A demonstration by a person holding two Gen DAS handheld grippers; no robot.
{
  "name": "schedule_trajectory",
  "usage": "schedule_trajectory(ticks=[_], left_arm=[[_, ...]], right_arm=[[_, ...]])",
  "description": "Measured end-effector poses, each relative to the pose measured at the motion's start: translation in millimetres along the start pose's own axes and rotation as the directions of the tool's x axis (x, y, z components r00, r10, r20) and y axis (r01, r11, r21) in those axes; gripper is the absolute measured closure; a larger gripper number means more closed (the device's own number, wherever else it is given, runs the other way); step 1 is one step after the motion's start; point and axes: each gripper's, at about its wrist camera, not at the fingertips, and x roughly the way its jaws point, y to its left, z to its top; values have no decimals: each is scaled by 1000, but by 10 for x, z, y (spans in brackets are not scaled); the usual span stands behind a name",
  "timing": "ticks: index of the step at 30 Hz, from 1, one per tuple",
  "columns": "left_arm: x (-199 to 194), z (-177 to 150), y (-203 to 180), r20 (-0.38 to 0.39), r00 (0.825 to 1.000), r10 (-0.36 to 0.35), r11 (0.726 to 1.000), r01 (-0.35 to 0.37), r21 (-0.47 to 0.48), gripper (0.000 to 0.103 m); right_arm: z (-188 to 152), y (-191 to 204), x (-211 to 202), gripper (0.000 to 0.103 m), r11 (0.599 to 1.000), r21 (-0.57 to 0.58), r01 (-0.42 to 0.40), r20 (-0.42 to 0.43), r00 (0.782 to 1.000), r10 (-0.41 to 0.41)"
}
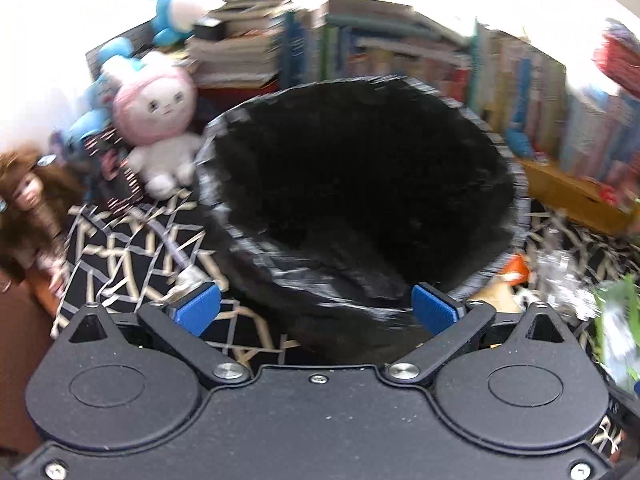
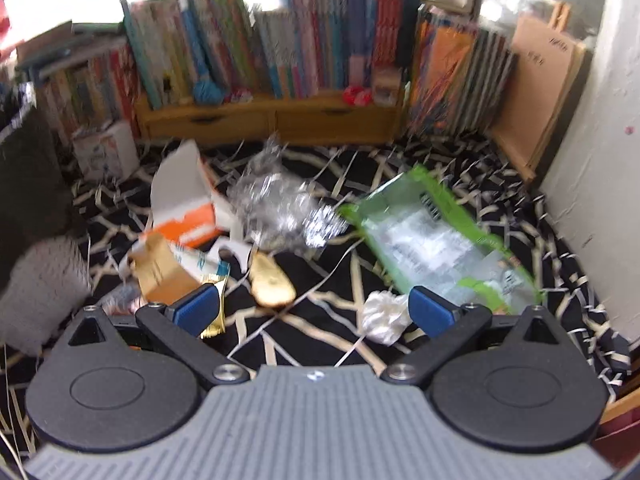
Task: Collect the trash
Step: 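Move the right gripper toward the crumpled white tissue on the cloth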
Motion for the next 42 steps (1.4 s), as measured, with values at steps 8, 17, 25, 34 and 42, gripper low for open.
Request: schedule_trajectory(ticks=[8,17,25,34,42], left_arm=[[289,79,116,-57,994,92,994,-95,-51,11],[486,108,169,-121,986,118,983,-133,-125,34],[613,156,173,-148,985,88,981,-111,-156,54],[710,182,80,-164,980,108,981,-133,-143,60],[774,185,67,-174,977,120,979,-145,-141,59]], right_arm=[[-253,89,514,0,995,-96,-2,-49,999,-2],[-387,-74,813,0,967,-189,170,31,985,-167],[-361,-386,1076,2,975,-161,153,-48,986,-162],[-378,-367,1356,6,985,-138,107,-117,985,-123],[-372,-498,1486,9,992,-85,95,-156,982,-107]])
